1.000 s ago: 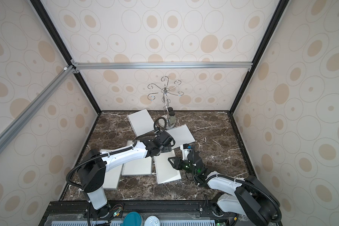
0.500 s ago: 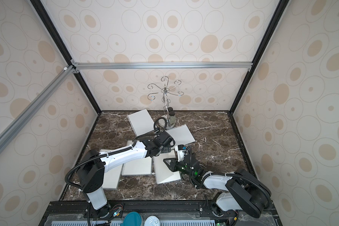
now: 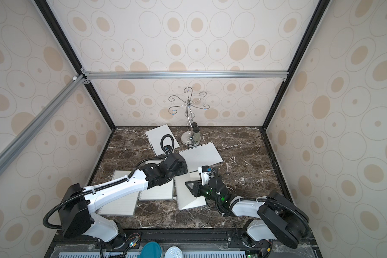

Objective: Tear off pages from different notebooks
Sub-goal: Open the notebook at the center of the board.

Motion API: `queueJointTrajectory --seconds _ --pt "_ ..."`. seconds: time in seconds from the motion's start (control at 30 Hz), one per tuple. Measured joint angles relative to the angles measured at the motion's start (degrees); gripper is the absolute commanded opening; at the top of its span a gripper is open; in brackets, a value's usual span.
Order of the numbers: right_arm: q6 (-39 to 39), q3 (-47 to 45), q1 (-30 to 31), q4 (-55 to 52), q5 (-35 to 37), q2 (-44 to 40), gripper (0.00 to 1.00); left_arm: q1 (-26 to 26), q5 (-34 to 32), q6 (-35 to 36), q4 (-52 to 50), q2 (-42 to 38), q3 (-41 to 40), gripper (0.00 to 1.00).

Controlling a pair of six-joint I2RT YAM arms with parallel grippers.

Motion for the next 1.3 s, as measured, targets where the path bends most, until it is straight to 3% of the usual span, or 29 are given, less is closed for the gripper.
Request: queueJointTrajectory --seconds 0.3,0.47,0.7,0.83,1.03,1.3 --pt "-0.8 1.6 2.8 0.4 0.3 0.3 0.29 0.0 1.4 0.0 1.8 0.9 -0.2 0.85" --pt "-1.0 2.0 3.0 0.7 0.4 1.1 0.30 0.0 1.5 -0.1 2.0 1.0 -0.9 0.68" --pt "-1.0 3.2 3.1 1.6 0.0 2.4 0.30 0.0 1.9 -0.4 2.3 2.4 -2.7 0.67" --pt "-1.0 3.8 3.5 2.2 -0.2 3.1 0.30 0.0 2.4 -0.2 2.4 3.7 -2.7 0.58" --pt "-1.4 3.8 3.8 2.4 -0.2 3.1 0.43 0.1 2.8 -0.7 2.8 4.0 -2.7 0.29" --pt "-3.6 3.2 3.8 -4.3 3.3 -7.5 0.59 1.4 2.8 -1.3 3.7 2.4 -6.1 0.23"
